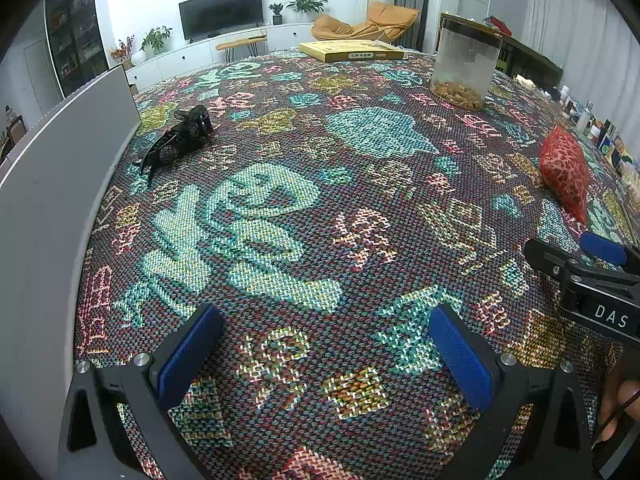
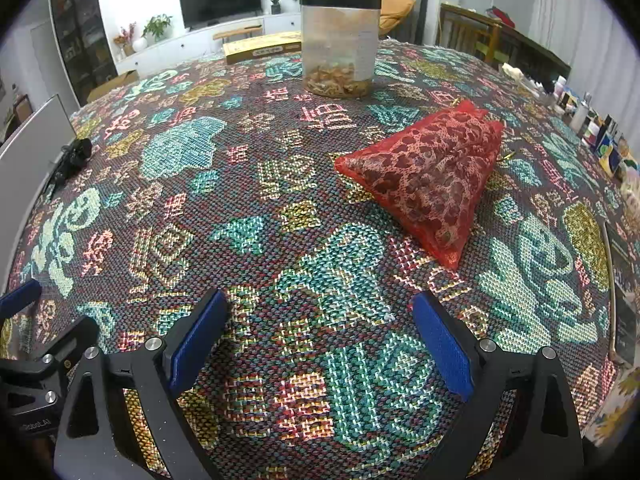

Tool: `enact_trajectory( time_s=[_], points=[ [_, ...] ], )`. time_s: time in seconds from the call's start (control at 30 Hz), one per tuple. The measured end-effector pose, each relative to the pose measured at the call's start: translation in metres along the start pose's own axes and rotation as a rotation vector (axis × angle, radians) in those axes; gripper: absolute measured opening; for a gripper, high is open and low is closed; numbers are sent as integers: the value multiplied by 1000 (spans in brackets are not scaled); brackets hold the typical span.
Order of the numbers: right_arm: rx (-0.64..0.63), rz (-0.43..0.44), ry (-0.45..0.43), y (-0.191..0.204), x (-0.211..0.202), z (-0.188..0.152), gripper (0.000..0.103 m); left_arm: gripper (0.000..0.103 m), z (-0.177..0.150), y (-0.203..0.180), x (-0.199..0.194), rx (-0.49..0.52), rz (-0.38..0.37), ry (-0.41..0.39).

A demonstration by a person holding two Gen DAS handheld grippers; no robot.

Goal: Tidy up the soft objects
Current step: 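Lower the left tool onto the black bundle and close on it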

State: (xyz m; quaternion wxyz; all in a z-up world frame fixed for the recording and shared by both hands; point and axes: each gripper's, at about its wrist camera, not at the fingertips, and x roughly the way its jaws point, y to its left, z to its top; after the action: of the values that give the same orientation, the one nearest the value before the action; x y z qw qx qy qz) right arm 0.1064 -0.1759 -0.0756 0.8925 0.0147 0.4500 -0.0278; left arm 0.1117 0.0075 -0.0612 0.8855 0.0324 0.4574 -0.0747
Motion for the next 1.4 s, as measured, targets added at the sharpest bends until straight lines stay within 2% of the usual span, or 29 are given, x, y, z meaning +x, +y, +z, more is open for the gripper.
enact_trajectory(
  time_s=[0.37, 0.47, 0.57, 0.6, 0.73, 0.87, 1.03, 1.1, 1.27, 1.37, 1.4],
  points=[
    [0, 0, -1, 0, 0, 0, 96, 103, 0, 0, 0, 0, 0, 2],
    [0, 0, -1, 0, 0, 0, 96, 103, 4, 1, 2, 28, -12, 38],
    [1, 0, -1, 0, 0, 0, 96, 103, 25, 7, 14, 65, -36, 165],
    [1, 0, -1, 0, 0, 0, 96, 103, 34, 11, 14, 64, -25, 179],
    [1, 0, -1, 0, 0, 0, 96, 103, 82, 41, 6, 33, 34, 106],
    [1, 0, -1, 0, 0, 0, 96, 103, 125, 79, 28, -11, 97, 125],
    [2, 0, -1, 0, 0, 0, 96, 103, 148, 113, 62, -40, 120, 134],
    [2, 0, -1, 0, 0, 0, 96, 103, 153, 116, 72, -36, 126, 129],
    [2, 0, -2, 0, 0, 0, 96, 103, 152, 121, 98, -40, 106, 162],
    [2, 0, -2, 1, 0, 0, 96, 102, 147, 120, 104, -67, 2, 195],
    [2, 0, -2, 1, 0, 0, 97, 100, 146, 116, 103, -61, -5, 188]
  ],
)
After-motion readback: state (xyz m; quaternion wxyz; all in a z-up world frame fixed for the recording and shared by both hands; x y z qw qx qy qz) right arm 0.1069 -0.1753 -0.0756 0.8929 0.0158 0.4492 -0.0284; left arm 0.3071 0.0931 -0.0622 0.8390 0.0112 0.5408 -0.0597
